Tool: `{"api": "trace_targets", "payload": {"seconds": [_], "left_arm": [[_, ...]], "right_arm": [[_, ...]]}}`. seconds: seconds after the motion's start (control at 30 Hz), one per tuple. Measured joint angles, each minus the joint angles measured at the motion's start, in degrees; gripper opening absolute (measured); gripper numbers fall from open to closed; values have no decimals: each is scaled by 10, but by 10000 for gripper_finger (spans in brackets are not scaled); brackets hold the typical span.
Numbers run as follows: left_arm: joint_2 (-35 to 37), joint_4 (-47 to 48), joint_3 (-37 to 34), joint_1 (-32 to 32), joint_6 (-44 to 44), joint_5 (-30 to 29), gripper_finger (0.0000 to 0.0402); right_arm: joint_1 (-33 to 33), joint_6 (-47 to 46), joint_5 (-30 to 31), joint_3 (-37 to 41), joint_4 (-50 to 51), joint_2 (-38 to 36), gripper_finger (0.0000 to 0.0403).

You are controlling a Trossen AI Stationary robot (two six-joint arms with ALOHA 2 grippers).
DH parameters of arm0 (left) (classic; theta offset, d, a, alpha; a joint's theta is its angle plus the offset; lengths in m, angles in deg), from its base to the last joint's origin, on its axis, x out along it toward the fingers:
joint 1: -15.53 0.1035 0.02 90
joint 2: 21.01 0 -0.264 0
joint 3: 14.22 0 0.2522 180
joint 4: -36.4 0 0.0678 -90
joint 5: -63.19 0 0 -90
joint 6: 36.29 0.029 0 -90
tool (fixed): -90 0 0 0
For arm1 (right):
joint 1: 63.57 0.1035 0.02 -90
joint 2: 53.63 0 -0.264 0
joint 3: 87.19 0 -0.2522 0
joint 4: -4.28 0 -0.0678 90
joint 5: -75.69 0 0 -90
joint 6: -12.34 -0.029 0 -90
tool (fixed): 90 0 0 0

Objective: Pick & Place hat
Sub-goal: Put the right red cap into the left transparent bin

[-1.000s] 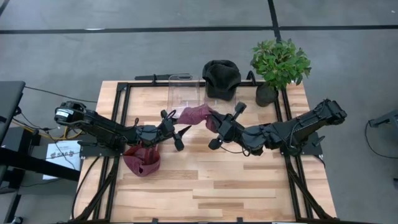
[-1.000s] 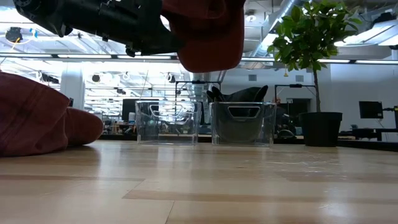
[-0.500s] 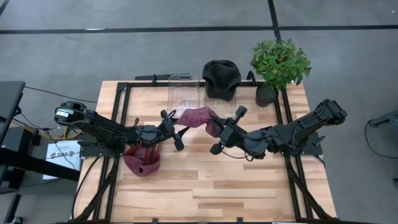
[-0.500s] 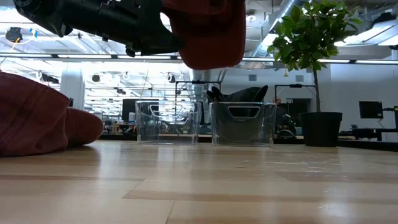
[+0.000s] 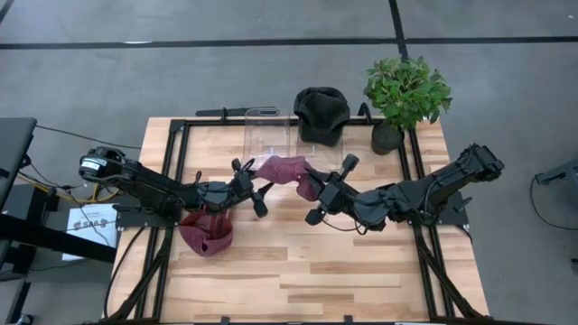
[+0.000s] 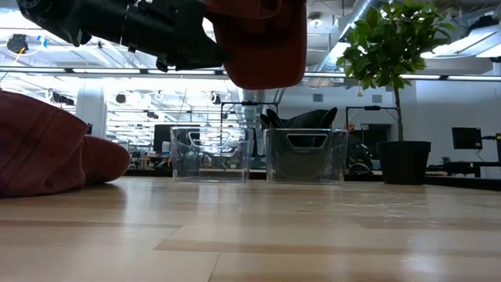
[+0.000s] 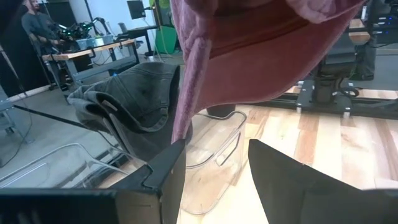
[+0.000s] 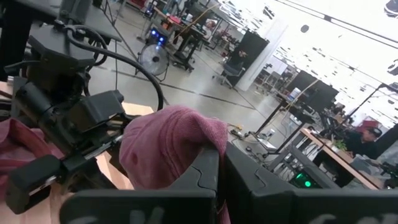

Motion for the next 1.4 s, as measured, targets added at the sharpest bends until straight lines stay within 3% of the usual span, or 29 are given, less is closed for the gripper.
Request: {"api": "trace_targets", "payload": {"seconds": [0.57, 0.87, 1.17, 1.27, 1.4], "left_arm": [[0, 0, 0, 0, 0, -6, 173], [0, -29, 0, 0, 0, 87, 173], [0, -29, 0, 0, -2, 92, 170], [0, -27, 0, 0, -2, 93, 151], [0, -25, 0, 0, -2, 92, 84]], "right_arm": [[12, -1, -2, 0, 0, 1, 0], [2, -1, -26, 0, -5, 2, 0], [2, 0, -33, 0, -9, 2, 0], [2, 0, -33, 0, -9, 2, 0], [2, 0, -33, 0, -9, 2, 0]]}}
